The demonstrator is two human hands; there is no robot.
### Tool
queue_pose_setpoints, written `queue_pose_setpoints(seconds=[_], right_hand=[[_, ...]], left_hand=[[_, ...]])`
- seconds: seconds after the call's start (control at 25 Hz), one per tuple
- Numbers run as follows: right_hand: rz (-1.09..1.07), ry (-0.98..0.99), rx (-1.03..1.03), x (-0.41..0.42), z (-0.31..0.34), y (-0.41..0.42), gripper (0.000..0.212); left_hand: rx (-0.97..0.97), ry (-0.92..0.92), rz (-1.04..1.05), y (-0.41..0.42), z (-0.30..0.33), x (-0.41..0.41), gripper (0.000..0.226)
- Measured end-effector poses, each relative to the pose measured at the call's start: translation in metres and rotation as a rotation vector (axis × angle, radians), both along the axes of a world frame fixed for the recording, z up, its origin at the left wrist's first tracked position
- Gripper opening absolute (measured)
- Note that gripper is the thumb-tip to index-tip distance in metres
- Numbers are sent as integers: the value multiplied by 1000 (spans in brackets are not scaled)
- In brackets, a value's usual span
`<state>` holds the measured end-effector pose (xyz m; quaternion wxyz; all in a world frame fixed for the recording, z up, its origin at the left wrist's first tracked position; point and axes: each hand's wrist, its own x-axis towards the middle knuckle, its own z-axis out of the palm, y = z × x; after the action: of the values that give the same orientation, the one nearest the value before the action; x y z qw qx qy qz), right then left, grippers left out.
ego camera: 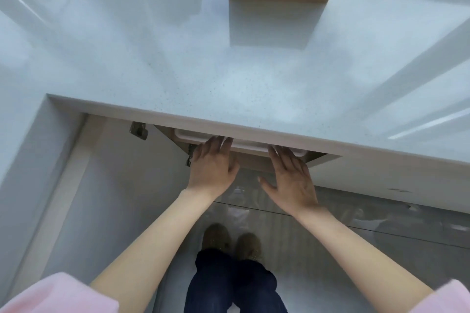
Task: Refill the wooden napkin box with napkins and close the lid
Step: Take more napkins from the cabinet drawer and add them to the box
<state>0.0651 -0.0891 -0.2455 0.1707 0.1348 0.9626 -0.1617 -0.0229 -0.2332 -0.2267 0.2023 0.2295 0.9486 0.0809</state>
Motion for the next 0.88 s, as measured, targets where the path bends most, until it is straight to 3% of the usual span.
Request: queue_pose_setpoints(seconds=[0.32, 0.48, 0.64, 0.88], right_hand=[[-28, 95, -24, -35, -73, -3, 70], [-332, 176, -240, -69, -98, 0, 60], [-575, 124, -316, -111, -111, 10, 53], [-651, 46, -400, -137, -121, 2, 59]], left_hand=[[147, 78, 7, -2, -80, -43, 52], [352, -9, 189, 6, -115, -64, 49], [250, -57, 265, 20, -138, -74, 45], [213, -36, 245, 40, -149, -76, 39]])
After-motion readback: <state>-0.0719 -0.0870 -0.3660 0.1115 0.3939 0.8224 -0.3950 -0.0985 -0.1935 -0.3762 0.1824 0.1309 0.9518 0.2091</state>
